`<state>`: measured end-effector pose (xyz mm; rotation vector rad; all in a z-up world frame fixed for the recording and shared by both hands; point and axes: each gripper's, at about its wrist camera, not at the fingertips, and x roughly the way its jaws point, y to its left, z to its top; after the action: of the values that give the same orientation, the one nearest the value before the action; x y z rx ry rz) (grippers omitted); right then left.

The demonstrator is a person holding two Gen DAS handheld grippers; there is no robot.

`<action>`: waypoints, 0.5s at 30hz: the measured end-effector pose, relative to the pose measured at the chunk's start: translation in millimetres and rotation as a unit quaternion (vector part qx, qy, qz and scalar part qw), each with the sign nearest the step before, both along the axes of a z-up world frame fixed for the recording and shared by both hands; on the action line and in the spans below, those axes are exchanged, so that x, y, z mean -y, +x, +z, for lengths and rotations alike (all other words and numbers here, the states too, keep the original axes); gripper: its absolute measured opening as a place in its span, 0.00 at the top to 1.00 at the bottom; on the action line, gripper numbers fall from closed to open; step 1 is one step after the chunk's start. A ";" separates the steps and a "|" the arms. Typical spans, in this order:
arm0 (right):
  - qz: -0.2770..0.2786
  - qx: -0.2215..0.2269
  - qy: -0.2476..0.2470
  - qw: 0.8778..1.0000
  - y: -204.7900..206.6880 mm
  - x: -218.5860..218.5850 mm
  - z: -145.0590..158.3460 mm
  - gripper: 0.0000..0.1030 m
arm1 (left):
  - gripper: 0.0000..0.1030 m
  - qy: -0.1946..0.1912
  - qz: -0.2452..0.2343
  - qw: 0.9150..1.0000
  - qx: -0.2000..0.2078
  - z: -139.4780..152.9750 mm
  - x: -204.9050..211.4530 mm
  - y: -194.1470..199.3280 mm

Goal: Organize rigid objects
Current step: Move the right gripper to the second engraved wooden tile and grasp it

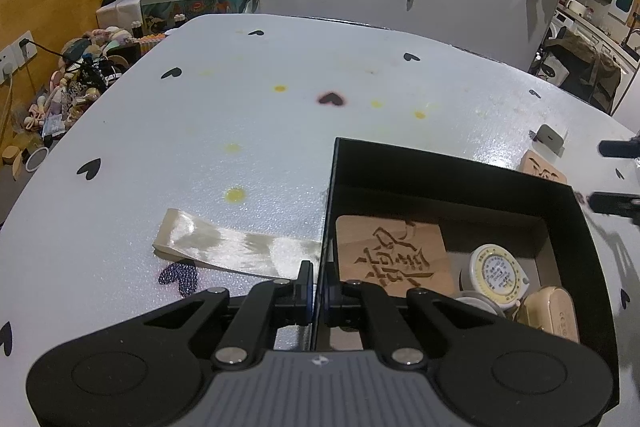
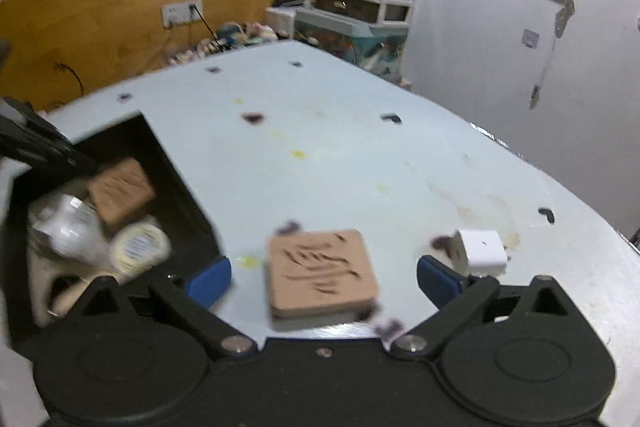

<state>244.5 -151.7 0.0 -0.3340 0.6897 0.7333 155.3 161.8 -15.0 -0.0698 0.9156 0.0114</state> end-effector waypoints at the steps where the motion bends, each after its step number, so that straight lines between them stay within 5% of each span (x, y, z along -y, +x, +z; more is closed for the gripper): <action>1: 0.004 -0.003 -0.002 1.000 4.9 -0.5 -6.0 0.02 | 0.96 0.000 0.000 1.000 0.000 0.0 -0.1 0.0; 15: 0.053 -0.026 -0.028 0.998 36.5 -28.5 -47.1 0.12 | 0.96 0.001 0.005 1.000 -0.001 0.6 0.2 -0.1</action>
<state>280.9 -123.2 -47.0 -0.4069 0.7461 0.8269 155.2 161.7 -14.4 -0.0722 0.9178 0.0221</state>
